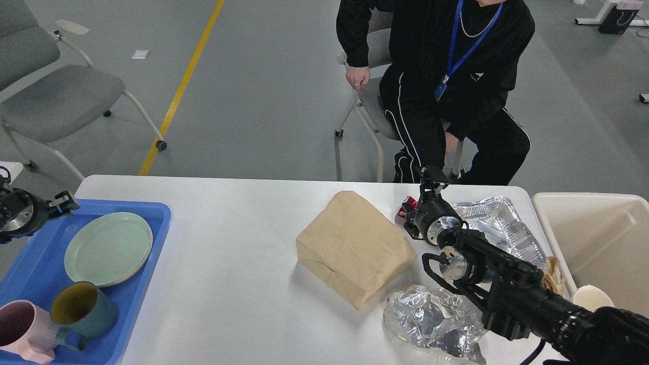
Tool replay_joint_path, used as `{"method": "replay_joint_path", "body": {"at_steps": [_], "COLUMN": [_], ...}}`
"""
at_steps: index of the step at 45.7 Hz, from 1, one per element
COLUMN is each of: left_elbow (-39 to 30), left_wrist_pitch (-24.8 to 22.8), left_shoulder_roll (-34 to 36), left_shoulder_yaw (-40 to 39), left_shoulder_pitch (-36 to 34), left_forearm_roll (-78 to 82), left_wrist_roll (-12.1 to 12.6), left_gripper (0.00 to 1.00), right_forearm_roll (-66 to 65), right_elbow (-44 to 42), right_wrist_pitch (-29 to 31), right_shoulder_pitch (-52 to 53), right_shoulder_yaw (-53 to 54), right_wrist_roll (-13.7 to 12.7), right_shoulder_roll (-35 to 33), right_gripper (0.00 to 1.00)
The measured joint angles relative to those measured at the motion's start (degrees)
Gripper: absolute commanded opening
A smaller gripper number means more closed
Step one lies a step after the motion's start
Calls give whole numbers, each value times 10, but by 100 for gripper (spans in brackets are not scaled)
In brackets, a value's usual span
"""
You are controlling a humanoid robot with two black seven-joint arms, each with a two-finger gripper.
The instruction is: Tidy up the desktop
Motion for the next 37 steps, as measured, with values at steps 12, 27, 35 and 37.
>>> {"method": "replay_joint_path", "body": {"at_steps": [12, 27, 35, 37], "left_elbow": [3, 121, 146, 146], "left_wrist_pitch": [26, 98, 101, 100], "left_shoulder_roll": [18, -18, -26, -28], "left_shoulder_yaw": [-109, -400, -626, -670], "left_shoulder_pitch": [-7, 110, 140, 141], "left_forearm_roll": [1, -2, -1, -1], "left_wrist_roll": [-2, -6, 0, 3], "left_gripper": [96, 96, 96, 96], "right_forearm_roll": [0, 0, 0, 0], "right_elbow": [0, 0, 0, 0], "right_wrist_pitch": [0, 0, 0, 0], "right_shoulder_pitch": [0, 0, 0, 0], "right_shoulder_yaw": [0, 0, 0, 0], "right_wrist_roll": [0, 0, 0, 0], "right_shoulder_roll": [0, 0, 0, 0], "right_gripper": [100, 100, 100, 100]}}
